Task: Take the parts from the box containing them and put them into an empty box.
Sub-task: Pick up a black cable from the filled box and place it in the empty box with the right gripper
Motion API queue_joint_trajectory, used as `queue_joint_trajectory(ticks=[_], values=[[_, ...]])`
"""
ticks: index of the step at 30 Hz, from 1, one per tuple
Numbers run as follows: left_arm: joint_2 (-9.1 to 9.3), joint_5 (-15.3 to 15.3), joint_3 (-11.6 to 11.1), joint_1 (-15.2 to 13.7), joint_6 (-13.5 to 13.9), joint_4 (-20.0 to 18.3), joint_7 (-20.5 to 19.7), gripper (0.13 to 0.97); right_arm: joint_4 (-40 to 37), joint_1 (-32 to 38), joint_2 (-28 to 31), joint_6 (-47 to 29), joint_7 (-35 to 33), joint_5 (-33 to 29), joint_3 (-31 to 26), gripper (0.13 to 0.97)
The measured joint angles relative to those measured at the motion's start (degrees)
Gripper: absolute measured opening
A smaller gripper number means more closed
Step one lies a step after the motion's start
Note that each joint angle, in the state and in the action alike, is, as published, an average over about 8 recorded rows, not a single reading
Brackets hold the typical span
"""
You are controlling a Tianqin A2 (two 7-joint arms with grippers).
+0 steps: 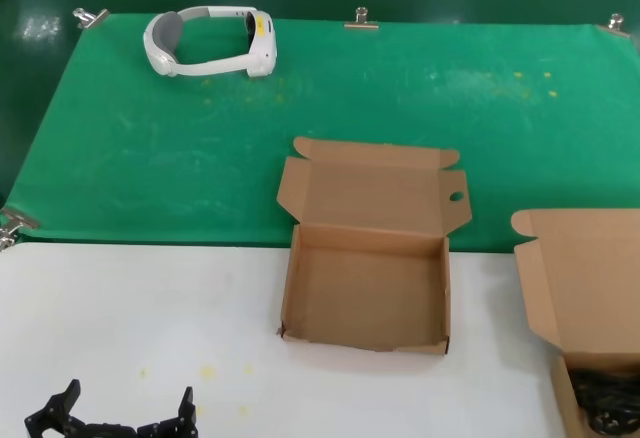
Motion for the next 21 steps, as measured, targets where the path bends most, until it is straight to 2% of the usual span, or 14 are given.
queue_joint_trajectory(ticks=[13, 21], values=[[0.00, 0.0, 0.0, 0.0, 0.0, 0.0, 0.0, 0.966, 13.0, 0.1, 6.2, 7.9, 2.7, 0.0, 0.1, 0.202], [0.00, 0.0, 0.0, 0.0, 0.0, 0.0, 0.0, 0.966, 19.0, 1.6, 7.1, 11.4, 1.4, 0.0, 1.7, 0.202]])
